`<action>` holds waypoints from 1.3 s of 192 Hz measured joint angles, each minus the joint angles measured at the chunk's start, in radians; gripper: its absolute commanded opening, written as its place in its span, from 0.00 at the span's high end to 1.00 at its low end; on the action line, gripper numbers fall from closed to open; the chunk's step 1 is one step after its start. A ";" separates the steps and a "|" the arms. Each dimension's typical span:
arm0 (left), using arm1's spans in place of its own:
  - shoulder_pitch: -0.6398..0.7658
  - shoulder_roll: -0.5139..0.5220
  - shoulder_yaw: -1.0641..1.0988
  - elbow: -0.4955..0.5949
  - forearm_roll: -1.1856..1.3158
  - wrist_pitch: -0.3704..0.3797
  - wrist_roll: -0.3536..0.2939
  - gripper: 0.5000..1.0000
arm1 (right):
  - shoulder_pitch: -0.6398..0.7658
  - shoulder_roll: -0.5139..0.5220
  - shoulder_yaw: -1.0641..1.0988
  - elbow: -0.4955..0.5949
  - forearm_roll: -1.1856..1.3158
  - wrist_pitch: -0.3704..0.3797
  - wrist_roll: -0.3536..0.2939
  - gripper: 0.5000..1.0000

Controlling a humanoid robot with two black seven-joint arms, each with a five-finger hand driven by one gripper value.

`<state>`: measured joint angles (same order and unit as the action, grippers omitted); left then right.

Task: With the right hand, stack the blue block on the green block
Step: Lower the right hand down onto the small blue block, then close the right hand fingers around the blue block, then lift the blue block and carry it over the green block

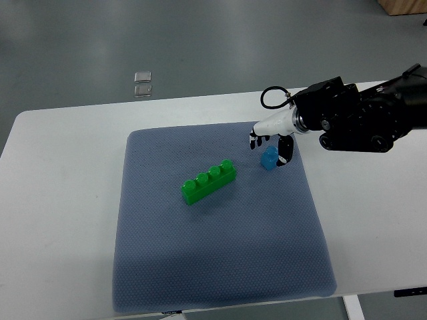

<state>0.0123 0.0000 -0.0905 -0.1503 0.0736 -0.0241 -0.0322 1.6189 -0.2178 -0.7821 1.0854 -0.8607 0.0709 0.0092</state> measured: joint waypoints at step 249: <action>0.000 0.000 0.000 0.000 0.000 0.000 0.000 0.00 | -0.067 0.038 -0.005 -0.065 -0.050 -0.034 0.001 0.75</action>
<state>0.0123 0.0000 -0.0905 -0.1503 0.0736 -0.0240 -0.0322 1.5522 -0.1795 -0.7867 1.0201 -0.9110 0.0370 0.0099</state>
